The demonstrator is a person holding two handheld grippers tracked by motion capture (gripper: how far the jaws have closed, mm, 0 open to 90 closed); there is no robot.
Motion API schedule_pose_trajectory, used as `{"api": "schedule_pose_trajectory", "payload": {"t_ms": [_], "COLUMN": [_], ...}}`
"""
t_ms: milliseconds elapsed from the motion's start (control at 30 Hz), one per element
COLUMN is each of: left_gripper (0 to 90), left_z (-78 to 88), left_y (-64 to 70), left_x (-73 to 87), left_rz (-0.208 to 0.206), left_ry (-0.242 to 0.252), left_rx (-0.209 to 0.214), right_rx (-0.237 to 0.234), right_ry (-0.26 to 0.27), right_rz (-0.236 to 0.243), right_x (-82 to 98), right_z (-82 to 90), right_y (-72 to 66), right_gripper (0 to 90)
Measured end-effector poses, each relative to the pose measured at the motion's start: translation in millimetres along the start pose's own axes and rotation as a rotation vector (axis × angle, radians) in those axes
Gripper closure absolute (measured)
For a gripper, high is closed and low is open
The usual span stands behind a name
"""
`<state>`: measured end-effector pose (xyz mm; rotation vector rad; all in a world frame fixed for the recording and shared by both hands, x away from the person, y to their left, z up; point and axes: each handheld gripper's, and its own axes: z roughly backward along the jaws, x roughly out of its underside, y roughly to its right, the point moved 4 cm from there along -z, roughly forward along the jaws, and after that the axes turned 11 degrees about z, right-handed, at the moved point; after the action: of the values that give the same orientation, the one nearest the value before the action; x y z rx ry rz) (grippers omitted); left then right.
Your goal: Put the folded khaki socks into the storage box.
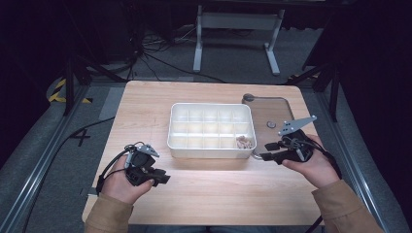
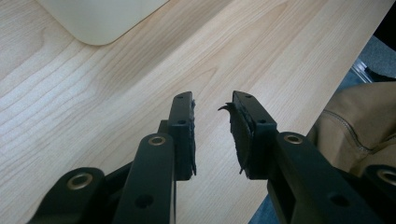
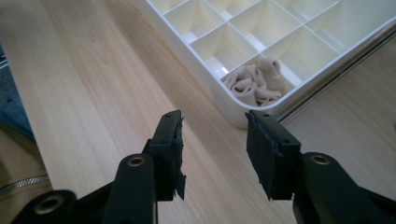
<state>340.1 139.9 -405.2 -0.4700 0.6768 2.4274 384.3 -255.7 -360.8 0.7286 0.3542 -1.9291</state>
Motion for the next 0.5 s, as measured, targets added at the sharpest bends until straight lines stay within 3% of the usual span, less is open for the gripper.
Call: {"api": "schedule_pose_trajectory", "payload": {"t_ms": [267,400,500], "left_gripper": [68.8,67.8,67.2], "left_z": [-0.7,-3.0,-5.1], "left_y": [0.4,1.8,3.7], "left_x": [3.4,2.9,2.7], "left_rz": [-0.003,-0.013,-0.021], "left_ry": [-0.018,-0.022,-0.031], "left_rx": [0.003,0.01,0.011], "right_rx": [-0.015,-0.052,-0.054], "right_ry": [0.007,-0.001,0.014], "right_rz": [0.002,-0.025,-0.013], "right_x": [28.1,41.2,45.4], "right_z": [-1.2,-8.5,-12.6], "right_y": [-12.2,-23.4,-29.0], "right_gripper": [49.5,48.0,48.0]}}
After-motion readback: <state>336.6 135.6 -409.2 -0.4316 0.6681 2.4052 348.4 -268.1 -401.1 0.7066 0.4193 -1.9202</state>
